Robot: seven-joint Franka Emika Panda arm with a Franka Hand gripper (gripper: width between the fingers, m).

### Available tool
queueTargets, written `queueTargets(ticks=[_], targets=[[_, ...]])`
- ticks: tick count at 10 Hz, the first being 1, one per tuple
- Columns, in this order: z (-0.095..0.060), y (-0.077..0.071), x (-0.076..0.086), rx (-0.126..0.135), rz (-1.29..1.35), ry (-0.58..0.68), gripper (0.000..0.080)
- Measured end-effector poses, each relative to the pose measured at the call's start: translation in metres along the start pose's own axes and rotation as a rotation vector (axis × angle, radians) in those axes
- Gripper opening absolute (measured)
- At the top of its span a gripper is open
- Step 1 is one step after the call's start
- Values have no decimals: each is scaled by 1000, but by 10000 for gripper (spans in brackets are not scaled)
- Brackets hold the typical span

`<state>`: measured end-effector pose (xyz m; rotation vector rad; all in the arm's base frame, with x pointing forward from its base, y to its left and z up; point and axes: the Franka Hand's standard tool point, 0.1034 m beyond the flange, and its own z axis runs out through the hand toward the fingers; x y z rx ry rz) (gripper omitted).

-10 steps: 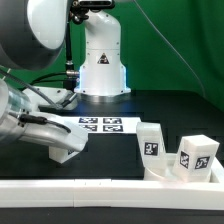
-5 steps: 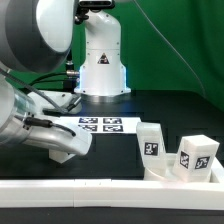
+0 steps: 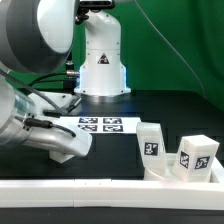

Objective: Assemble stool

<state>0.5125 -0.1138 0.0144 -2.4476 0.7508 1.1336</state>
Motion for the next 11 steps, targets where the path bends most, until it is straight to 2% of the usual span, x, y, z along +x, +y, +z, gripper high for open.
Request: queueTargets(ticks=[1, 4, 6, 7, 9, 10, 11], targets=[[-7, -6, -7, -5, -11, 8, 325], [-24, -28, -46, -4, -20, 13, 326], [-31, -42, -61, -7, 6, 33, 327], [-29, -38, -58, -5, 7, 29, 327], [-34, -41, -51, -1, 5, 78, 327], [-38, -44, -44, -1, -4, 133, 327], [-47, -57, -42, -2, -44, 255, 327]])
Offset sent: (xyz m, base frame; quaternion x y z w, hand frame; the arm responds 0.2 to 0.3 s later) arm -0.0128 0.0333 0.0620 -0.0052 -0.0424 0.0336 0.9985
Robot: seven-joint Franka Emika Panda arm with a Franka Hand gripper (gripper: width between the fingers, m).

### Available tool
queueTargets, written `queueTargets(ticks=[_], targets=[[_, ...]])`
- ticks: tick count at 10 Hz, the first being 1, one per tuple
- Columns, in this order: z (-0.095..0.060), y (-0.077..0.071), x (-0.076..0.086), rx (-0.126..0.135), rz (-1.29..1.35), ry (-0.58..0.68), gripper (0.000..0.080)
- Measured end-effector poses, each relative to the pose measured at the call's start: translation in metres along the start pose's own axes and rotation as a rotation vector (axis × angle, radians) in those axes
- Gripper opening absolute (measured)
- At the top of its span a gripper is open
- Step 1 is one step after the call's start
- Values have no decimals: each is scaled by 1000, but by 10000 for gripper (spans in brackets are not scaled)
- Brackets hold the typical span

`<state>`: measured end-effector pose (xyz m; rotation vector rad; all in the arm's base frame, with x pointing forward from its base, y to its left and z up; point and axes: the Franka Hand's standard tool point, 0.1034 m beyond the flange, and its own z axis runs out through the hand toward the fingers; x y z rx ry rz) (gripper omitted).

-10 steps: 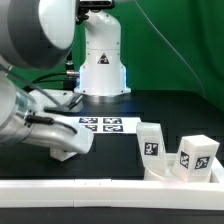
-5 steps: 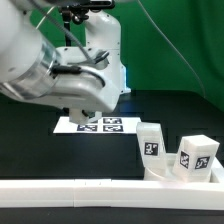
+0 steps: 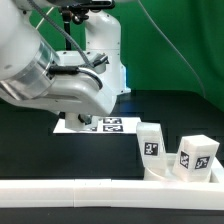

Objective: Assemble stool

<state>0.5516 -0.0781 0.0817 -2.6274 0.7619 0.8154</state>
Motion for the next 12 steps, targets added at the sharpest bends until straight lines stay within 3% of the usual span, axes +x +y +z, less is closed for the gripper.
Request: queueTargets(ticks=[3, 4, 7, 8, 10, 12], targets=[[-11, -24, -24, 15, 11, 247, 327], [-8, -25, -29, 19, 3, 314, 327], [-11, -32, -19, 23, -17, 549, 327], [-11, -37, -20, 6, -31, 611, 327], [-11, -63, -33, -29, -86, 773, 327], [-9, -61, -29, -16, -95, 892, 327]])
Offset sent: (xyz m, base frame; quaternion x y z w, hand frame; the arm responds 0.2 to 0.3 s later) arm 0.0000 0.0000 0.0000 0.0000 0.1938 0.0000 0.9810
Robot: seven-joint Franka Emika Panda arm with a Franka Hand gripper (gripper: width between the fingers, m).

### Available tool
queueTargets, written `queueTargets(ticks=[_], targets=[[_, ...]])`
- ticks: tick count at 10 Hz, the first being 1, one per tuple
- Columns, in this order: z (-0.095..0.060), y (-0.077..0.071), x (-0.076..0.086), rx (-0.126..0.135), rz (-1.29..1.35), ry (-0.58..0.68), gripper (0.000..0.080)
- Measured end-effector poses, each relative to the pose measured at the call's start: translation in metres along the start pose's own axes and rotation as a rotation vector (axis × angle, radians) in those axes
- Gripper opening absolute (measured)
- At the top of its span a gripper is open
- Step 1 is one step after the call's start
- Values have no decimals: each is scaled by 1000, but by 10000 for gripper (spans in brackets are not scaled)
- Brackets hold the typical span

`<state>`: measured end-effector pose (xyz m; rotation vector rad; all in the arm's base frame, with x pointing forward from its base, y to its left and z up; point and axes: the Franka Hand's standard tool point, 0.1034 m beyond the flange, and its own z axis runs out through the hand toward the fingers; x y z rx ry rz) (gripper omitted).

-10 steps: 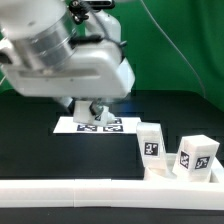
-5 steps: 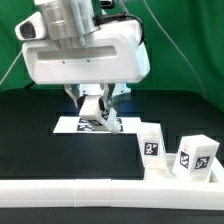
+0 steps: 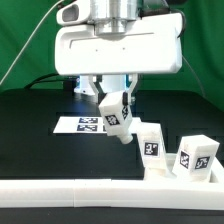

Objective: Assemble stool

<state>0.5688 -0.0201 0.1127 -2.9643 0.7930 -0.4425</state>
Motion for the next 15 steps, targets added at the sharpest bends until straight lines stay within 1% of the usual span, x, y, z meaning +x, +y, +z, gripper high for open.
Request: queueTargets(ticks=[1, 2, 3, 5, 6, 8, 10, 11, 12, 13, 14, 15], targets=[[0, -3, 0, 6, -13, 36, 327], [1, -3, -2, 3, -15, 26, 327], [0, -13, -6, 4, -65, 36, 327], [-6, -47, -27, 13, -140, 37, 327], [-7, -58, -37, 13, -138, 39, 327], [-7, -54, -35, 7, -149, 42, 327], [-6, -55, -36, 7, -153, 44, 327], [-5, -57, -41, 8, -162, 47, 327], [-6, -71, -52, 16, -171, 43, 327], [-9, -91, -66, 13, -198, 21, 327], [-12, -111, -75, 2, -254, 11, 327], [-12, -107, -72, -1, -257, 22, 327]])
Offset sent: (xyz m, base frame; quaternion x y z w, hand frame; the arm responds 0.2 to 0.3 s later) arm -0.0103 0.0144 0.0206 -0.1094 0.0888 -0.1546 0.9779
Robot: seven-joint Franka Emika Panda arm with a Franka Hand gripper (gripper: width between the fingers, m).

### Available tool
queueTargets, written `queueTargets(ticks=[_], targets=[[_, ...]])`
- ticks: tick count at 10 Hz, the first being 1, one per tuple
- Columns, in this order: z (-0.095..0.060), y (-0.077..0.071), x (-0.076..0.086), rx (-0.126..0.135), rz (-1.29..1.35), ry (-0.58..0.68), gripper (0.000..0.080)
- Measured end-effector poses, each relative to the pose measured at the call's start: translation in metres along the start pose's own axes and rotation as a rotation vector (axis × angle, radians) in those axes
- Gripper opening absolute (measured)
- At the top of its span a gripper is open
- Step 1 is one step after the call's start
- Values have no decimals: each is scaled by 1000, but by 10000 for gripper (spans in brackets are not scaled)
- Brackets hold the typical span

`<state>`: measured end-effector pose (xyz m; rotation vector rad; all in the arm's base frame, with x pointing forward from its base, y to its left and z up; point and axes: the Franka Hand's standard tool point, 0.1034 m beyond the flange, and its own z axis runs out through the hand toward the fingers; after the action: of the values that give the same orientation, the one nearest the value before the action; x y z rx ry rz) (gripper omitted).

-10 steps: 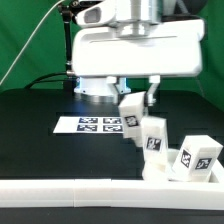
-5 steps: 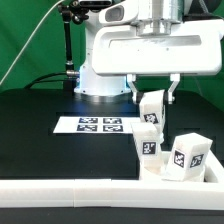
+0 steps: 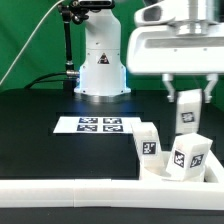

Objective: Assemble stool

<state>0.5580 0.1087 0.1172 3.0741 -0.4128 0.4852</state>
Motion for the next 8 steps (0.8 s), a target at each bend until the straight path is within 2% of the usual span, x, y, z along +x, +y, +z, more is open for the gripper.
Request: queueTargets(ticks=[3, 4, 6, 8], targets=[[1, -3, 0, 4, -16, 24, 327], [2, -10, -2, -1, -78, 32, 327], [2, -26, -3, 15, -138, 104, 327], [2, -22, -1, 6, -133, 90, 327]])
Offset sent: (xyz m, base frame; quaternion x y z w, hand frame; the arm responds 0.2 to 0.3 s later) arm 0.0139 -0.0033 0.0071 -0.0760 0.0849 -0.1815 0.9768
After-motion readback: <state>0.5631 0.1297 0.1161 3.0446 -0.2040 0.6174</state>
